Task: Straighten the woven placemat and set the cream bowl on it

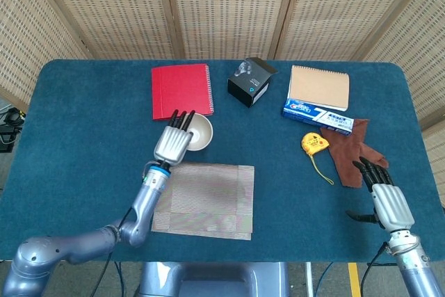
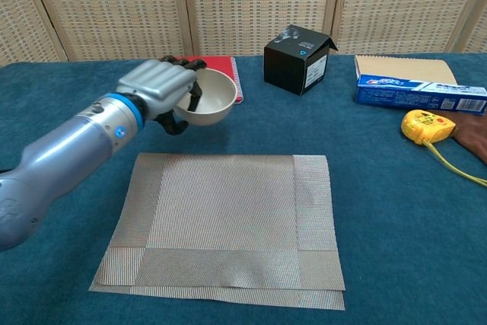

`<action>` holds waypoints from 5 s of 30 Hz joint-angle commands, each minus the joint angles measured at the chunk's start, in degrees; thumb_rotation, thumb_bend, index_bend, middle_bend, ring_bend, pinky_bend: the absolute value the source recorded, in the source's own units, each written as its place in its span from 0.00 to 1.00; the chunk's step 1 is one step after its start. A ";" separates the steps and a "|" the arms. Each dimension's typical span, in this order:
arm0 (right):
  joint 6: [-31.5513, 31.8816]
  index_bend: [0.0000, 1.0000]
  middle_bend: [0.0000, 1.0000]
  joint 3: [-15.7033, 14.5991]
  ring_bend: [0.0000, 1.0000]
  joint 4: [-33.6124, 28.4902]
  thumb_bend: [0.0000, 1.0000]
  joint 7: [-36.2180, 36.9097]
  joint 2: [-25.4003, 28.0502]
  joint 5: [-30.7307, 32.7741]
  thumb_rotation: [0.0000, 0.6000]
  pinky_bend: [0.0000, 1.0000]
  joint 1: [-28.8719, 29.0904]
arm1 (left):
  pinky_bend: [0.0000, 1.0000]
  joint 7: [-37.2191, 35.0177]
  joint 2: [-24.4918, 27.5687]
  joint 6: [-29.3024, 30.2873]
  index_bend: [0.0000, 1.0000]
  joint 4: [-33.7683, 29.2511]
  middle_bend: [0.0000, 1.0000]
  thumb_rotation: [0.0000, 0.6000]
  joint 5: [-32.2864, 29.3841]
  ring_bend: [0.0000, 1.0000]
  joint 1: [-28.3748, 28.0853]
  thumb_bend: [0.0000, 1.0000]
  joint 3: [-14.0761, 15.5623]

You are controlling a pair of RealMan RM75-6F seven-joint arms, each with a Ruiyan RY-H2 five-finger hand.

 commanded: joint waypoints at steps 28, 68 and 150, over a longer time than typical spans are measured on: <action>1.74 0.09 0.00 -2.40 0.00 -1.28 0.08 -7.12 -2.74 -3.03 1.00 0.00 -1.04 | 0.00 -20.55 19.33 6.19 0.73 2.37 0.00 1.00 1.12 0.00 23.49 0.69 9.15; 2.95 0.08 0.00 -2.80 0.00 -2.02 0.08 -6.96 -2.73 -4.58 1.00 0.00 -1.40 | 0.00 -33.33 29.47 12.72 0.18 -14.75 0.00 1.00 17.37 0.00 27.84 0.23 9.57; 2.82 0.07 0.00 -2.66 0.00 -3.09 0.08 -5.55 -1.48 -4.46 1.00 0.00 -1.40 | 0.00 -17.40 15.05 8.10 0.50 -20.20 0.00 1.00 31.29 0.00 30.68 0.34 21.69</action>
